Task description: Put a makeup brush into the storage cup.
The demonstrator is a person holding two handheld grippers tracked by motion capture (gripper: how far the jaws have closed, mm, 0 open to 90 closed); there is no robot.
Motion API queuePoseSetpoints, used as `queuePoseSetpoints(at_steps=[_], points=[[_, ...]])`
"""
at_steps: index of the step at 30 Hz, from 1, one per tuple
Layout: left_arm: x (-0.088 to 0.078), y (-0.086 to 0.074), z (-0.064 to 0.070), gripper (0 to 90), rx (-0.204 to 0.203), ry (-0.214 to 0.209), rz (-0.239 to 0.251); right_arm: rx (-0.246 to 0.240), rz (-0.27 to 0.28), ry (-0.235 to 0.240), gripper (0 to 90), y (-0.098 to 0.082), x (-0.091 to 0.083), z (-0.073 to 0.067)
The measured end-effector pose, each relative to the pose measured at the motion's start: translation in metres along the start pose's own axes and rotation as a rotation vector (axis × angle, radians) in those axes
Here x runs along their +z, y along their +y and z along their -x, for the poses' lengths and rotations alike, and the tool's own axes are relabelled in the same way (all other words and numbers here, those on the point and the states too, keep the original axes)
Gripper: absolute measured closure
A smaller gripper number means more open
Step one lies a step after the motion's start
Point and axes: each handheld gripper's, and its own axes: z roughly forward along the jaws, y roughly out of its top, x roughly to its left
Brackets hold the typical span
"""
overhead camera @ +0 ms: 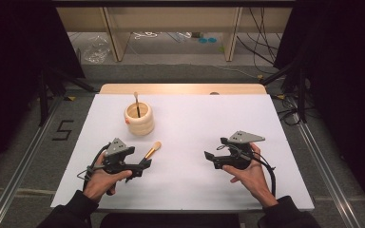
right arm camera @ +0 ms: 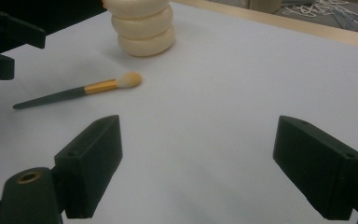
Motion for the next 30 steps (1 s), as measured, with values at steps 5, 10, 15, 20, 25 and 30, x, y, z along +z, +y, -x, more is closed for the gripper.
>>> queuePoseSetpoints(at_steps=[5, 10, 15, 20, 25, 30], points=[[0.000, 0.001, -0.003, 16.3, 0.011, 0.013, -0.011, -0.015, 0.001, -0.003, 16.3, 0.000, 0.001, 0.000], [0.003, 0.001, -0.005, 19.2, 0.020, 0.036, -0.032, -0.013, 0.005, -0.009, 16.3, 0.000, 0.001, 0.000], [0.007, 0.004, -0.011, 23.5, 0.055, 0.050, -0.103, -0.016, -0.009, -0.001, 16.4, 0.000, 0.002, -0.001], [0.012, 0.010, -0.018, 24.1, 0.074, 0.045, -0.177, -0.013, -0.011, 0.003, 16.4, 0.000, 0.002, -0.001], [0.020, 0.012, -0.021, 23.7, 0.088, 0.046, -0.239, 0.000, -0.018, 0.021, 16.4, -0.001, 0.004, -0.002], [0.030, 0.014, -0.022, 25.9, 0.075, 0.061, -0.277, -0.004, -0.019, 0.026, 16.4, 0.000, 0.006, -0.002]])
